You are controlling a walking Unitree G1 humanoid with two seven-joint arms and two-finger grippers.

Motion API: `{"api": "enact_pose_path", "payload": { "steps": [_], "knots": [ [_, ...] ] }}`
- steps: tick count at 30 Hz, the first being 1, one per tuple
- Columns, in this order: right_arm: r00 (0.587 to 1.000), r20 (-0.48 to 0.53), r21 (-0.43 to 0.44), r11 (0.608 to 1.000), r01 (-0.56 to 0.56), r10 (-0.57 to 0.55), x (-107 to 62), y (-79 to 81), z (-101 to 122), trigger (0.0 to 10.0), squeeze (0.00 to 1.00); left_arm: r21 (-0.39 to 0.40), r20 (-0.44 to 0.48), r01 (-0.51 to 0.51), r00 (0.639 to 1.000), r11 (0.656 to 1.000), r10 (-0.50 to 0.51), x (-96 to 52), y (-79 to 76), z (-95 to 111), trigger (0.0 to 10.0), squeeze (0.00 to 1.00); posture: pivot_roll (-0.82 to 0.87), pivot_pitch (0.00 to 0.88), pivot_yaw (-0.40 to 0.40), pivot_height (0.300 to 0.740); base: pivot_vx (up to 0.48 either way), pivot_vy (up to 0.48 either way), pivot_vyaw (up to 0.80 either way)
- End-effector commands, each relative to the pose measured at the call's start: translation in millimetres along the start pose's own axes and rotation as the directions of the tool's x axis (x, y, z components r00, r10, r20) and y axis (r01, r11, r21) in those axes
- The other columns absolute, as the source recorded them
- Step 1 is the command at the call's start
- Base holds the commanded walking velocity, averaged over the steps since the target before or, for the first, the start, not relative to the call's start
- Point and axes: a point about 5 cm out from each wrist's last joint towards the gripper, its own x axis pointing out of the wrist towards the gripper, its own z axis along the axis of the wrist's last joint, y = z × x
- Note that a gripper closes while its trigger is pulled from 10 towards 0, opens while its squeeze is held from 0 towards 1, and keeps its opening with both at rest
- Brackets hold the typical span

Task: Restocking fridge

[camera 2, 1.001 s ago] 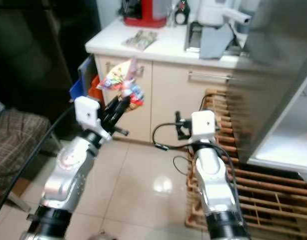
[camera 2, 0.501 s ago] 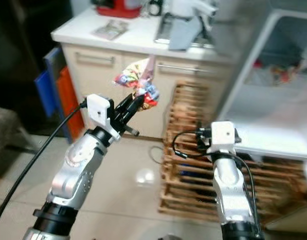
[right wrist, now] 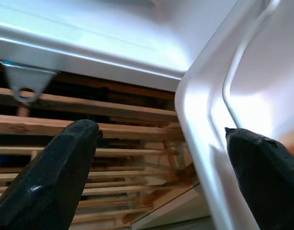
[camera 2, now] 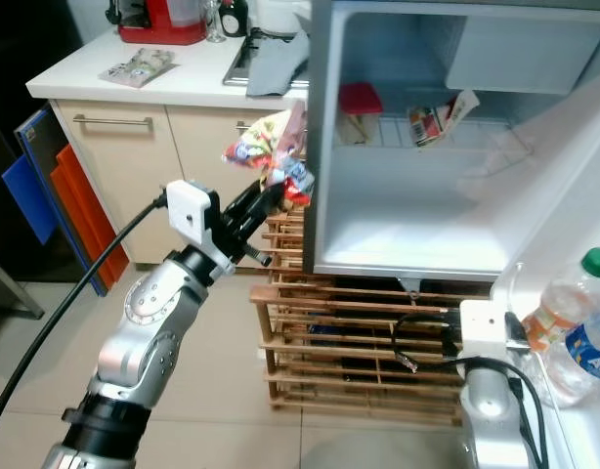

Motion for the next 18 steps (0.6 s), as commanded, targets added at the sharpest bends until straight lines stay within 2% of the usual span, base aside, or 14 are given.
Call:
{"api": "enact_pose_path", "payload": {
  "steps": [1,6,8,11,13,15,18],
  "knots": [
    [0.993,-0.069,-0.026,0.995,0.093,-0.094,3.6,-21.4,-12.5,10.0,0.00,-0.001,-0.006,-0.002,1.000,1.000,0.002,1.2,3.2,1.3,10.0,0.00,-0.14,0.000,0.027,0.740,0.000,0.000,0.00],
    [0.981,-0.103,-0.059,0.986,0.158,-0.164,5.7,-35.5,-19.8,10.0,0.00,0.000,-0.020,0.011,1.000,1.000,-0.011,1.1,2.0,-0.5,10.0,0.00,-0.14,0.000,0.027,0.740,0.000,0.000,0.00],
    [0.984,-0.064,-0.037,0.986,0.162,-0.164,8.7,-35.2,-10.5,10.0,0.00,0.007,-0.037,0.020,0.999,1.000,-0.020,0.9,1.7,-2.7,10.0,0.00,-0.14,0.000,0.027,0.740,0.000,0.000,0.00],
    [0.996,0.047,0.044,0.997,0.070,-0.072,8.6,-16.1,13.0,10.0,0.00,0.022,-0.053,0.022,0.998,1.000,-0.021,0.7,1.9,-5.2,10.0,0.00,-0.14,0.000,0.027,0.740,0.000,0.000,0.00],
    [0.974,0.214,0.109,0.989,-0.101,0.076,0.1,13.2,45.1,10.0,0.00,0.028,-0.060,0.026,0.998,0.999,-0.024,1.2,1.2,-6.7,10.0,0.00,-0.14,0.000,0.025,0.740,0.000,0.000,0.00],
    [0.955,0.267,0.118,0.979,-0.166,0.130,-4.8,24.7,56.3,10.0,0.00,0.034,-0.062,0.035,0.998,0.999,-0.032,1.8,0.0,-7.2,10.0,0.00,-0.14,0.000,0.023,0.740,0.000,0.000,0.00],
    [0.938,0.304,0.119,0.971,-0.210,0.166,-8.3,32.8,64.2,10.0,0.00,0.035,-0.063,0.042,0.997,0.999,-0.039,2.2,-1.4,-7.4,10.0,0.00,-0.14,0.000,0.022,0.740,0.000,0.000,0.00]
  ]
}}
